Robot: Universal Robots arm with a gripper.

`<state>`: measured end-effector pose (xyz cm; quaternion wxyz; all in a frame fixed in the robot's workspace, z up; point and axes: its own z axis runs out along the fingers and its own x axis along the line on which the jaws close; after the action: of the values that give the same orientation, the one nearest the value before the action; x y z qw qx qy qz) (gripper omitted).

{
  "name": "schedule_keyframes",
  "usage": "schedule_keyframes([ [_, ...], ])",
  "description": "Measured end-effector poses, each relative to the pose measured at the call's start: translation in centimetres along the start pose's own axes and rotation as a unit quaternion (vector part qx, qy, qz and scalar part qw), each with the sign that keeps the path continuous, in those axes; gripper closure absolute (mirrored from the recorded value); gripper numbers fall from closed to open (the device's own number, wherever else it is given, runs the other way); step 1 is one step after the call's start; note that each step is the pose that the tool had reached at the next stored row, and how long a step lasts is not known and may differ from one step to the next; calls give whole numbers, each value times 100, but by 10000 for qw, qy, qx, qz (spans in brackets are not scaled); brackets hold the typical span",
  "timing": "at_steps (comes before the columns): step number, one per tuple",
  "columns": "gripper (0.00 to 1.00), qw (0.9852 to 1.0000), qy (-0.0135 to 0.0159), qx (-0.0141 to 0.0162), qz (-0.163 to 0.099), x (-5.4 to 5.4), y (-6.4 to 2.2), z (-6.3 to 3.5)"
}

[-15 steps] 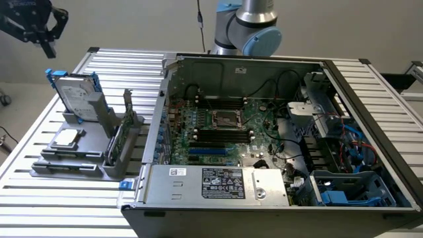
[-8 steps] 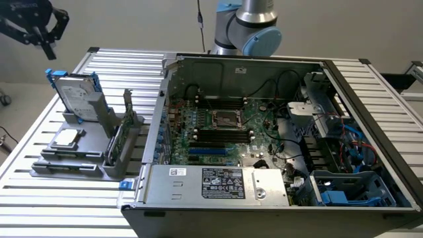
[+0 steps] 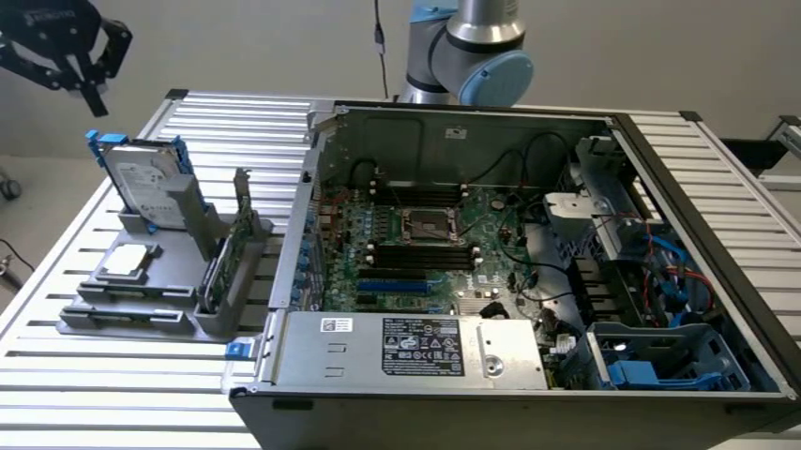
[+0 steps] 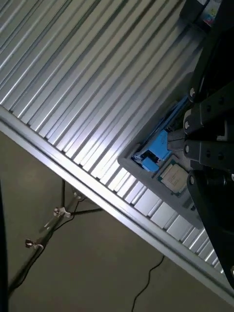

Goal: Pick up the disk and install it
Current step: 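Pick up the disk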

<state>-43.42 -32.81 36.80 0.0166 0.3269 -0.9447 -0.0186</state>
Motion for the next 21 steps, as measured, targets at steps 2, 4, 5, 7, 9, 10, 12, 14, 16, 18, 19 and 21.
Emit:
schedule_keyframes([
  [2, 89, 9998, 8, 5, -188, 0, -1, 16],
  [4, 89, 9993, 11, 12, -368, -1, -1, 34],
  [5, 89, 9989, 14, 15, -458, -1, -2, 42],
  [7, 89, 9980, 21, 20, -639, -1, -3, 57],
  [9, 89, 9966, 27, 26, -822, -2, -3, 72],
  [10, 89, 9958, 29, 31, -913, -2, -3, 75],
  [12, 89, 9941, 15, 64, -1078, -1, -2, 82],
  [14, 89, 9926, -32, 130, -1210, -2, -3, 90],
  [16, 89, 9908, -87, 203, -1335, -3, -3, 96],
  [18, 89, 9889, -140, 267, -1454, -4, -2, 102],
  [19, 89, 9878, -155, 284, -1523, -4, -3, 104],
  [21, 89, 9850, -169, 302, -1692, -4, -3, 104],
])
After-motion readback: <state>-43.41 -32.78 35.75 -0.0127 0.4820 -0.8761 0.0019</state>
